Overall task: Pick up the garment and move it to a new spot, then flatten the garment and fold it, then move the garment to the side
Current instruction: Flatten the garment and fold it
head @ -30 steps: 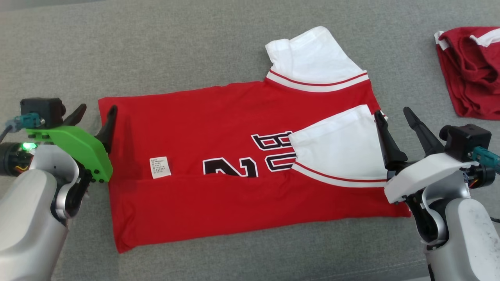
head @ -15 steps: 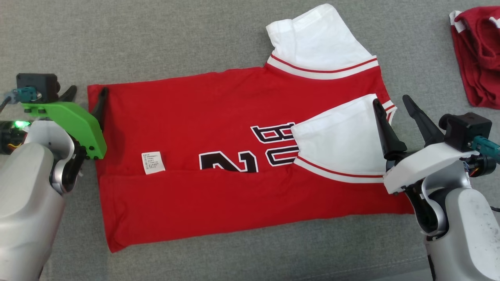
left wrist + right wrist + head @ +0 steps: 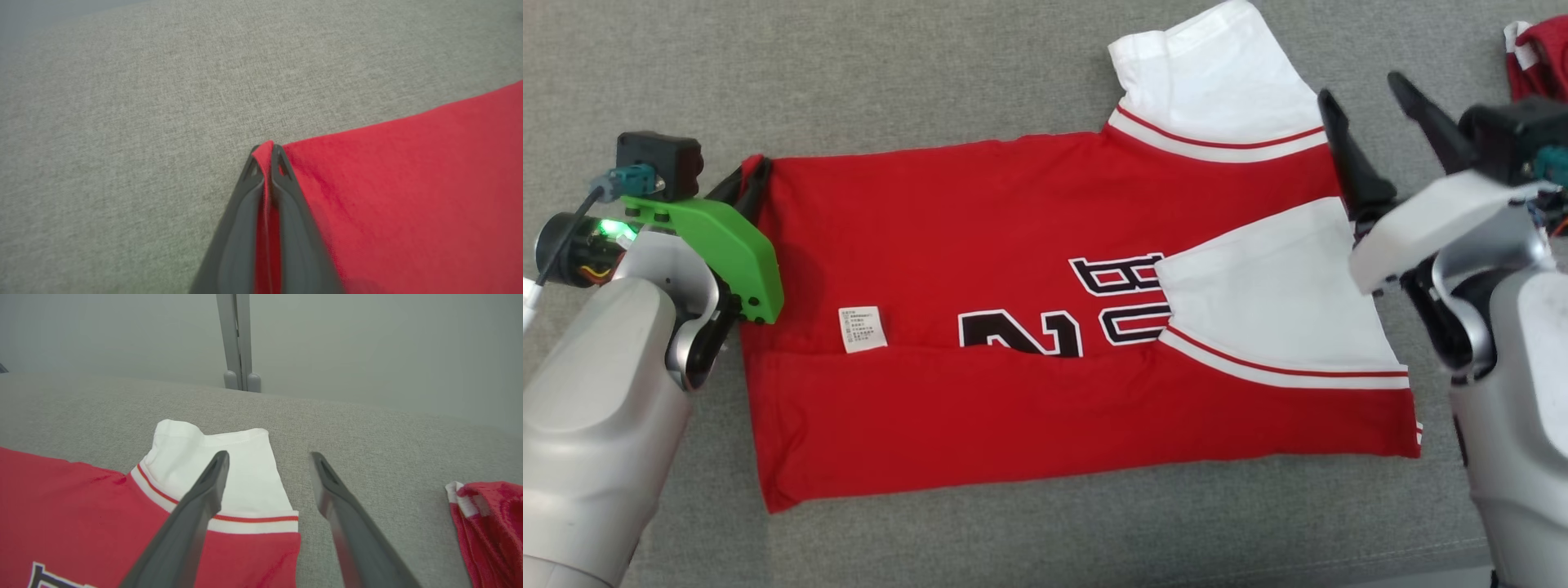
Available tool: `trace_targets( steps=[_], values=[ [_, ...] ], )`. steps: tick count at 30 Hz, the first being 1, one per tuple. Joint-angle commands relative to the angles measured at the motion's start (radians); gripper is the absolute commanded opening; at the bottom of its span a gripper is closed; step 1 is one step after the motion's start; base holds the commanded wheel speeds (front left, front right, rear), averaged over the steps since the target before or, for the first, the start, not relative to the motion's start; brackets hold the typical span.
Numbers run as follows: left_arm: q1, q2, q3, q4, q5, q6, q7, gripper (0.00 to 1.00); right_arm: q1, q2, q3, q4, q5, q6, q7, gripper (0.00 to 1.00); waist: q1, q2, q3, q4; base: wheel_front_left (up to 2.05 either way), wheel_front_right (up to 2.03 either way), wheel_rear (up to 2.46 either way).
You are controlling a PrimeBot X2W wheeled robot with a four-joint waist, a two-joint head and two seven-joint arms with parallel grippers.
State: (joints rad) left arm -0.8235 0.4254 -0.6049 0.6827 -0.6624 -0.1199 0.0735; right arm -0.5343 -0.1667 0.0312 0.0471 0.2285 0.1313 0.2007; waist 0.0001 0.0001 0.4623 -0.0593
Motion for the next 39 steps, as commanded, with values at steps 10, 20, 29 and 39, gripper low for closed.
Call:
trace_targets(
  steps=[10, 20, 29, 39],
  values=[
    [-0.028, -0.055, -0.043, -0.101, 0.022, -0.007, -0.082, 0.0, -0.366, -0.093, 0.027, 0.344, -0.034, -0.001, 0.14, 1.0, -0.0001, -0.0001, 0.04, 0.128, 0.0, 0.0, 0.0],
    [0.005, -0.085, -0.079, -0.171, 0.034, -0.003, -0.12, 0.0, -0.495, -0.101, 0.058, 0.636, -0.065, -0.001, 0.172, 1.0, -0.0001, -0.0001, 0.054, 0.187, 0.0, 0.0, 0.0],
    [0.001, -0.071, -0.079, -0.21, 0.029, 0.008, -0.121, 0.0, -0.547, -0.071, 0.075, 0.775, -0.094, -0.001, 0.138, 0.21, -0.0001, -0.0001, 0.063, 0.176, 0.0, 0.0, 0.0],
    [0.002, -0.052, -0.031, -0.229, -0.032, 0.004, -0.158, 0.0, -0.613, -0.066, 0.063, 0.823, -0.121, -0.001, -0.116, 0.0, -0.0001, -0.0001, 0.039, 0.16, 0.0, 0.0, 0.0]
  ],
)
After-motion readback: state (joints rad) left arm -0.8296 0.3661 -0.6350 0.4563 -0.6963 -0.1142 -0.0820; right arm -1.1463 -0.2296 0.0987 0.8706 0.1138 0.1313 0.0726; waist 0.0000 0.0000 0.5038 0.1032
